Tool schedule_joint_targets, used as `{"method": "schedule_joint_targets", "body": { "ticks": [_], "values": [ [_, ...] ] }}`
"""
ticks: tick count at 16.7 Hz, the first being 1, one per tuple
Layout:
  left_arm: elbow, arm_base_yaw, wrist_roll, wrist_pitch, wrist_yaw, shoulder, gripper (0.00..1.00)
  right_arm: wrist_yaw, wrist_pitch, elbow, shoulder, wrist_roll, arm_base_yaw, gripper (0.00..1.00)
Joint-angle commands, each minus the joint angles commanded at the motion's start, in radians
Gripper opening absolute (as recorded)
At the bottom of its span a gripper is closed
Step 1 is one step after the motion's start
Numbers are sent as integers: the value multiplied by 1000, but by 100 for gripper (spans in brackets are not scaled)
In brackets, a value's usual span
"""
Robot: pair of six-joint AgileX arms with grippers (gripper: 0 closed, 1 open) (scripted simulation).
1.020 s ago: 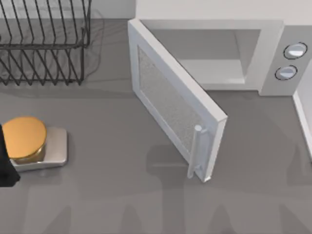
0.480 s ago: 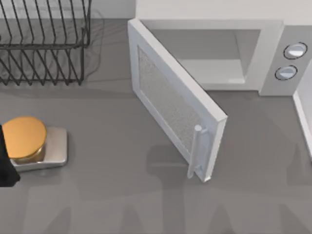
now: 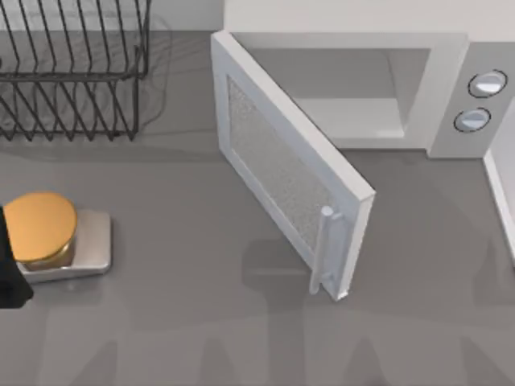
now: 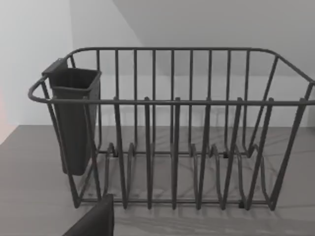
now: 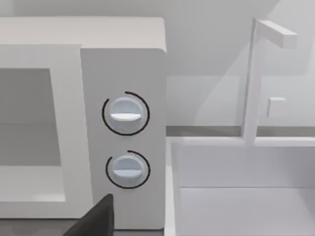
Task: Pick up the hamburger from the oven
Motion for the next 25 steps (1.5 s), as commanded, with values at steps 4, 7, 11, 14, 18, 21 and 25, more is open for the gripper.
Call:
{"method": "schedule_joint_targets", "body": {
  "ticks": [4,7,11,14,18,21,25],
  "values": [
    [0,0,0,0,0,0,100,9,11,11,29,5,10,100],
    [0,0,0,0,0,0,100,47,57,58,144,23,48,100],
    [0,0,0,0,0,0,100,135,164,165,415,66,139,100],
    [0,0,0,0,0,0,100,221,269,270,679,107,228,100],
    [0,0,0,0,0,0,100,351,428,428,1079,170,362,100],
    [0,0,0,0,0,0,100,452,551,551,1391,218,467,100],
    [0,0,0,0,0,0,100,580,709,707,1788,279,600,100]
  ]
}}
